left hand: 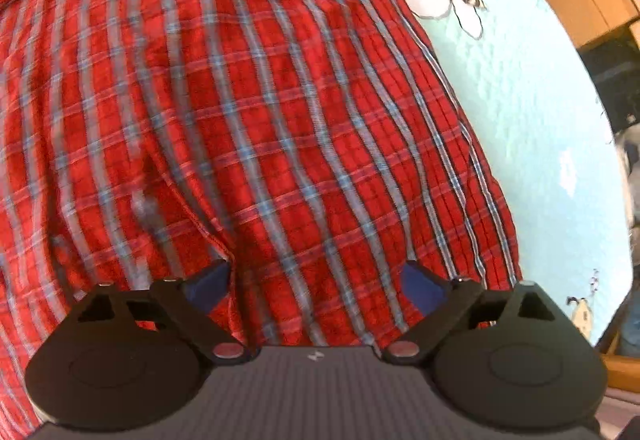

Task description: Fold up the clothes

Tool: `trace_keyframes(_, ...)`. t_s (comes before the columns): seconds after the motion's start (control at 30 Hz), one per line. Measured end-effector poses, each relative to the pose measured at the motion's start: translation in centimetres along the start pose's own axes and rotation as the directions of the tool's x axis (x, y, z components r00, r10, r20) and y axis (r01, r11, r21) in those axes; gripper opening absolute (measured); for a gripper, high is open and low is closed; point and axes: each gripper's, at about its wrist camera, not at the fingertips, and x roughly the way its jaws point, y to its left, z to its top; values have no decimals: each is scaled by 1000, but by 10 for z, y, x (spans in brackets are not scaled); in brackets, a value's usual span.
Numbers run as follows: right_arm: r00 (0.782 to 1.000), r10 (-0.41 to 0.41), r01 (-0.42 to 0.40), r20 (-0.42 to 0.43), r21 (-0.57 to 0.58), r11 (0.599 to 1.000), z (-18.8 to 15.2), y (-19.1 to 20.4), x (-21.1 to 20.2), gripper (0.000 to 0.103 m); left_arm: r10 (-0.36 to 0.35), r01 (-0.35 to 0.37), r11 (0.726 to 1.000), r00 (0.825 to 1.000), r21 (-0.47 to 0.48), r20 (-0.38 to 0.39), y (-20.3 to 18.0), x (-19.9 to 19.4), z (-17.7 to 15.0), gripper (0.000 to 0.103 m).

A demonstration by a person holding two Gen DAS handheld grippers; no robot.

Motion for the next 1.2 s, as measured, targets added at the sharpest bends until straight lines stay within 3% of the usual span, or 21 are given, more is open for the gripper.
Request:
trace_keyframes(0.1, 1000, 1, -1, -7, -10, 1000, -6, 1, -7, 69, 69, -68, 997, 996, -21, 50, 16, -17, -2, 94)
trace_keyframes(0.17, 995, 56, -60, 79, 53, 997, 14, -6, -14, 69, 102, -98, 994, 991, -47, 87, 26, -27, 4, 94)
trace_keyframes(0.27, 967, 89, -110, 237, 73, 991, 58, -13, -16, 69, 123, -111, 990, 982, -86, 147, 41, -43, 17, 94)
trace_keyframes(0.33, 936, 105, -133, 336, 61, 989, 88, -14, -16, 69, 174, -156, 981, 971, -116, 162, 51, -43, 28, 94)
trace_keyframes(0.37, 931, 109, -138, 349, 60, 989, 95, -14, -11, 69, 199, -179, 975, 965, -131, 168, 55, -44, 34, 94)
trace_keyframes(0.43, 937, 116, -153, 329, 89, 984, 95, -14, 2, 69, 221, -196, 969, 960, -152, 171, 66, -45, 40, 94)
trace_keyframes(0.53, 961, 129, -177, 247, 185, 967, 74, -21, 21, 69, 200, -176, 974, 963, -140, 181, 70, -40, 45, 94)
trace_keyframes(0.6, 974, 118, -159, 195, 206, 966, 60, -25, 15, 69, 222, -204, 969, 965, -138, 138, 75, -25, 46, 94)
trace_keyframes(0.67, 967, 126, -172, 223, 201, 964, 68, -29, 9, 69, 224, -211, 965, 972, -152, 71, 83, -4, 46, 94)
trace_keyframes(0.8, 943, 145, -207, 300, 183, 961, 91, -36, -1, 75, 231, -219, 967, 970, -133, 80, 80, 3, 43, 101)
trace_keyframes(0.87, 956, 135, -188, 259, 193, 963, 91, -45, 9, 80, 241, -231, 964, 968, -132, 73, 77, 2, 44, 100)
trace_keyframes(0.93, 965, 165, -215, 204, 254, 943, 88, -62, 19, 78, 245, -230, 962, 964, -150, 98, 74, -10, 46, 90)
trace_keyframes(1.0, 927, 241, -332, 286, 332, 883, 96, -84, 8, 78, 238, -217, 966, 960, -143, 149, 70, -23, 46, 91)
trace_keyframes(1.07, 874, 238, -413, 425, 389, 824, 115, -117, -8, 78, 244, -220, 964, 956, -152, 163, 70, -25, 45, 92)
trace_keyframes(1.2, 738, 76, -512, 670, 485, 709, 178, -215, -26, 78, 293, -270, 943, 950, -194, 104, 78, -4, 46, 94)
